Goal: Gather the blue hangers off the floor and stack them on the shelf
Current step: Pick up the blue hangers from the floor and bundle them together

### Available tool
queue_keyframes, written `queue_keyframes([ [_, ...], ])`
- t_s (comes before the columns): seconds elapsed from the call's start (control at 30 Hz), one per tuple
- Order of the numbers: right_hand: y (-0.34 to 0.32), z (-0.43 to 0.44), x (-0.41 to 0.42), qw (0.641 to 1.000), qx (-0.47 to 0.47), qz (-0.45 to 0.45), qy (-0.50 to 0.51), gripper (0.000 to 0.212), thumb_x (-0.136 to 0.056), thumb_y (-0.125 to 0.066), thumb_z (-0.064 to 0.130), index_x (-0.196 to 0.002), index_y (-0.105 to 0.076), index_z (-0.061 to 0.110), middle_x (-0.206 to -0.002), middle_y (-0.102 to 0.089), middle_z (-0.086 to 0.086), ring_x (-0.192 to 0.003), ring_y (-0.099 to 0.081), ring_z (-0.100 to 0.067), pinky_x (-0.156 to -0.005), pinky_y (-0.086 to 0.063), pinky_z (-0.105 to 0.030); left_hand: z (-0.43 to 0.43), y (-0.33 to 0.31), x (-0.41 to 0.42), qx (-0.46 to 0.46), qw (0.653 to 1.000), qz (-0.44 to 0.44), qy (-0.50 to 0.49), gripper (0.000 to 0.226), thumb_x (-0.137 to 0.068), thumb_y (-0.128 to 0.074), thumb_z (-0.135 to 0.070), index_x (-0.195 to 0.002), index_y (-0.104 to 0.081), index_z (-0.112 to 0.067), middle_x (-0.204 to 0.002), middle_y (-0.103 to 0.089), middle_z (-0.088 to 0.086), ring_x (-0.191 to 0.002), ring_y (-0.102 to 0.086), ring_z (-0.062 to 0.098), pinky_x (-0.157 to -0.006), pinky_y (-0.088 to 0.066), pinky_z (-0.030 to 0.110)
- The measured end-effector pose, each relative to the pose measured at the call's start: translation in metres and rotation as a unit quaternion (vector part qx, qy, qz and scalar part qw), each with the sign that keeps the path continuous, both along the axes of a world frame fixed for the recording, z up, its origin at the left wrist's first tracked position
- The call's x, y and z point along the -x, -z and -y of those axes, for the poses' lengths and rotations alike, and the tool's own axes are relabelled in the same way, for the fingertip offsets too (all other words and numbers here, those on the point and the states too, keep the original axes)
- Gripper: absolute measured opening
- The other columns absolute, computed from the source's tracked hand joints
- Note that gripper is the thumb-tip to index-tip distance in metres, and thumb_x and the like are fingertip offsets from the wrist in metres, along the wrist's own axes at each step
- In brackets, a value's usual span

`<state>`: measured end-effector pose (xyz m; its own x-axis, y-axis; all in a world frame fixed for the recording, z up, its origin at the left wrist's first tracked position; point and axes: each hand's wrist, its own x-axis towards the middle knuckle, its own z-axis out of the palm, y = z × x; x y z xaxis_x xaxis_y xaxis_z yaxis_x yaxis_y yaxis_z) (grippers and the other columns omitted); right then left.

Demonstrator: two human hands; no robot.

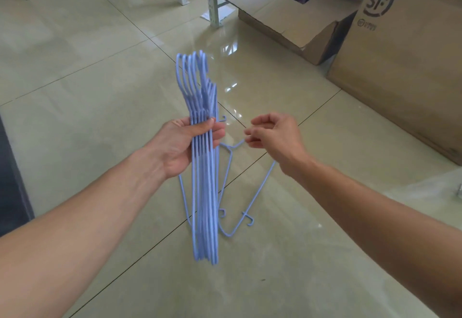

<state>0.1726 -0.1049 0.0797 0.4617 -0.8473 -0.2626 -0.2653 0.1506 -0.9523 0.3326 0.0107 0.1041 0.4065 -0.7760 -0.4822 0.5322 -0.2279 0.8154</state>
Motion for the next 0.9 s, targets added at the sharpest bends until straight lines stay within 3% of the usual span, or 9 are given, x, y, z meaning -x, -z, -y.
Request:
queue_keyframes([
  [0.1, 0.055, 0.018, -0.012, 0.993, -0.02, -0.118, 0.016, 0.019, -0.084, -0.055, -0.01, -0.078, -0.064, 0.005, -0.079, -0.072, -0.022, -0.059, -0.07, -0.024, -0.069, -0.065, -0.041, -0.004, 0.003, -0.016, -0.001, 1.0, 0.013, -0.002, 0.008, -0.088, -0.062, -0.005, -0.094, -0.068, -0.004, -0.087, -0.076, 0.011, -0.082, -0.074, 0.021, -0.067, -0.059, 0.027],
  [0.2, 0.108, 0.011, -0.04, 0.973, 0.006, -0.228, -0.04, 0.01, -0.078, -0.062, 0.003, -0.071, -0.068, 0.003, -0.067, -0.072, -0.012, -0.063, -0.074, -0.025, -0.068, -0.064, -0.044, -0.007, 0.005, -0.029, -0.002, 1.0, 0.02, 0.003, 0.009, -0.088, -0.062, -0.005, -0.095, -0.067, -0.004, -0.088, -0.076, 0.011, -0.082, -0.074, 0.021, -0.067, -0.059, 0.026],
  [0.37, 0.146, 0.001, -0.085, 0.925, 0.108, -0.355, -0.08, 0.013, -0.089, -0.059, 0.019, -0.095, -0.062, 0.008, -0.1, -0.069, -0.016, -0.092, -0.063, -0.037, -0.066, -0.039, -0.03, -0.01, 0.008, -0.04, -0.01, 1.0, 0.029, 0.0, 0.013, -0.088, -0.062, -0.004, -0.099, -0.067, 0.0, -0.088, -0.076, 0.013, -0.084, -0.074, 0.022, -0.068, -0.06, 0.027],
  [0.43, 0.154, -0.001, -0.092, 0.913, 0.131, -0.378, -0.076, 0.017, -0.094, -0.057, 0.019, -0.104, -0.061, 0.005, -0.106, -0.067, -0.017, -0.1, -0.063, -0.038, -0.068, -0.036, -0.03, -0.011, 0.01, -0.044, -0.012, 1.0, 0.028, -0.003, 0.016, -0.086, -0.062, -0.004, -0.101, -0.066, 0.001, -0.09, -0.076, 0.014, -0.084, -0.074, 0.023, -0.069, -0.06, 0.027],
  [0.53, 0.161, 0.0, -0.097, 0.901, 0.144, -0.401, -0.08, 0.008, -0.093, -0.056, 0.011, -0.097, -0.061, 0.006, -0.106, -0.068, -0.018, -0.099, -0.064, -0.038, -0.067, -0.036, -0.031, -0.014, 0.011, -0.048, -0.019, 0.999, 0.033, -0.002, 0.018, -0.086, -0.063, -0.004, -0.102, -0.066, 0.001, -0.092, -0.075, 0.016, -0.084, -0.074, 0.024, -0.069, -0.06, 0.028],
  [0.67, 0.147, 0.015, -0.083, 0.928, 0.118, -0.353, -0.011, 0.02, -0.084, -0.055, 0.006, -0.096, -0.07, 0.008, -0.098, -0.073, -0.016, -0.094, -0.066, -0.037, -0.075, -0.049, -0.032, -0.018, 0.014, -0.049, -0.027, 0.999, 0.031, 0.002, 0.021, -0.087, -0.062, -0.004, -0.106, -0.065, 0.002, -0.097, -0.074, 0.018, -0.088, -0.074, 0.026, -0.069, -0.06, 0.029],
  [0.73, 0.127, 0.023, -0.068, 0.947, 0.119, -0.298, 0.021, 0.014, -0.08, -0.059, 0.009, -0.085, -0.072, 0.011, -0.086, -0.075, -0.011, -0.087, -0.07, -0.034, -0.078, -0.055, -0.032, -0.018, 0.015, -0.049, -0.029, 0.999, 0.025, 0.004, 0.02, -0.087, -0.063, -0.004, -0.106, -0.066, 0.001, -0.097, -0.075, 0.017, -0.089, -0.073, 0.026, -0.07, -0.06, 0.028],
  [0.83, 0.08, 0.025, -0.044, 0.985, 0.065, -0.144, 0.069, 0.008, -0.08, -0.067, 0.007, -0.075, -0.07, 0.013, -0.067, -0.071, -0.003, -0.062, -0.073, -0.024, -0.069, -0.063, -0.042, -0.016, 0.015, -0.045, -0.027, 1.0, 0.01, 0.004, 0.017, -0.087, -0.063, -0.004, -0.102, -0.067, 0.0, -0.093, -0.075, 0.015, -0.086, -0.074, 0.024, -0.07, -0.06, 0.029],
  [0.9, 0.046, 0.015, -0.035, 0.997, 0.022, -0.038, 0.061, 0.012, -0.082, -0.071, 0.0, -0.075, -0.07, 0.01, -0.065, -0.067, -0.005, -0.052, -0.067, -0.02, -0.059, -0.061, -0.036, -0.014, 0.014, -0.04, -0.026, 1.0, 0.003, 0.001, 0.015, -0.086, -0.064, -0.004, -0.1, -0.067, -0.001, -0.091, -0.075, 0.015, -0.085, -0.074, 0.023, -0.07, -0.06, 0.029],
])
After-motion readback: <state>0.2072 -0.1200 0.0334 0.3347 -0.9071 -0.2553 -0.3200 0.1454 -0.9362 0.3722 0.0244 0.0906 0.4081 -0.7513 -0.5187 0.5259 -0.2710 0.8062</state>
